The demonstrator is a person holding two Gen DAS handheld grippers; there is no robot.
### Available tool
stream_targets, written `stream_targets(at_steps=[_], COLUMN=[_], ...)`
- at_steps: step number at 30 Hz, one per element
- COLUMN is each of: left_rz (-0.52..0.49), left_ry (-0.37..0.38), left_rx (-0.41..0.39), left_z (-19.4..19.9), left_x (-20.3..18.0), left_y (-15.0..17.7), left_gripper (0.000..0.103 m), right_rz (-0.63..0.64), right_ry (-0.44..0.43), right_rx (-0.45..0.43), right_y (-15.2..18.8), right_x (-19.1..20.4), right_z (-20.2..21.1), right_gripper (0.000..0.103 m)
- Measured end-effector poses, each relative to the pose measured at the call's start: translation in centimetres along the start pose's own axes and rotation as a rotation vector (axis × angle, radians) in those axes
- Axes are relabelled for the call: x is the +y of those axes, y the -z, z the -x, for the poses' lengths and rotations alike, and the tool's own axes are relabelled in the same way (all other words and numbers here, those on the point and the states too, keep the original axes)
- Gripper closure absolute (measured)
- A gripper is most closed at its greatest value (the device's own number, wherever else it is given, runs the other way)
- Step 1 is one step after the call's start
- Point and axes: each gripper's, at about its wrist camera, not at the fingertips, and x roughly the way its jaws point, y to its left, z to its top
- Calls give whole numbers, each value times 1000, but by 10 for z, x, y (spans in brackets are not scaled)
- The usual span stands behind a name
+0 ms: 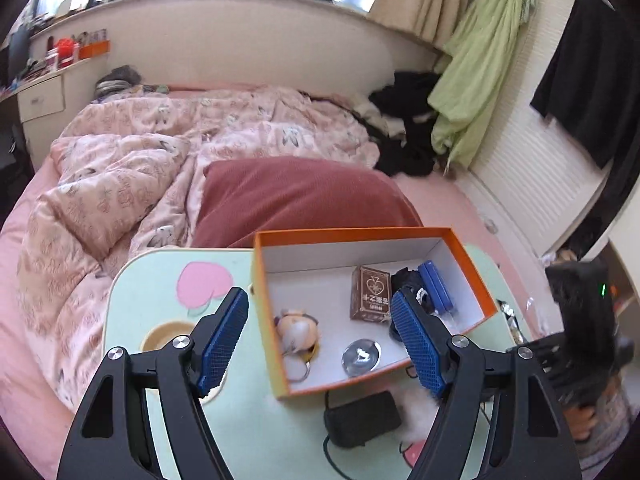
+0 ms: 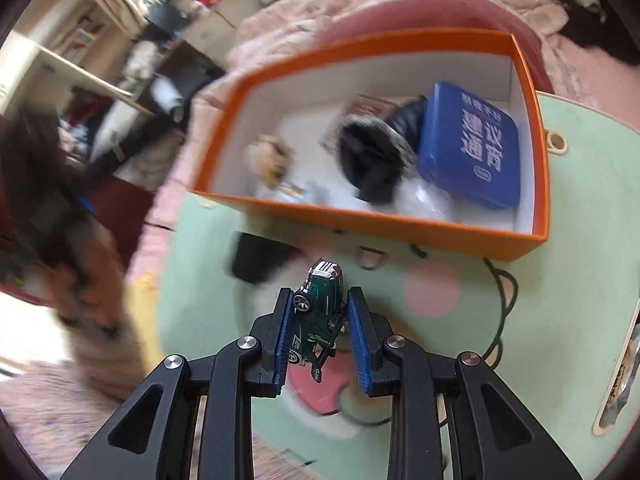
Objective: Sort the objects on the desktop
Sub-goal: 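Grasp the green toy car and place it on the table with the right tool, then grasp the brown card box inside the orange box with the left tool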
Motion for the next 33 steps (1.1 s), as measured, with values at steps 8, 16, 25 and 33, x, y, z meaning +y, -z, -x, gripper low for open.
stream_targets(at_steps=[8, 16, 25, 33], left_rz=[-113, -130, -127, -307], left_ry=[18, -1, 11, -126], left_rx=[265, 415, 452, 425], left_z=[-78, -133, -152, -154], left_x=[-43, -62, -69, -84], left_y=[-26, -22, -19, -6], left_gripper=[37, 63, 55, 59], right_rz=[-39, -88, -106, -122], right_ry=[-75, -103, -138, -162], right_rx=[-179, -286, -264, -249], right_y=[4, 16, 14, 16], right_x=[-13, -38, -44, -48], right_z=[8, 46, 39, 31], right_gripper=[56, 50, 50, 50])
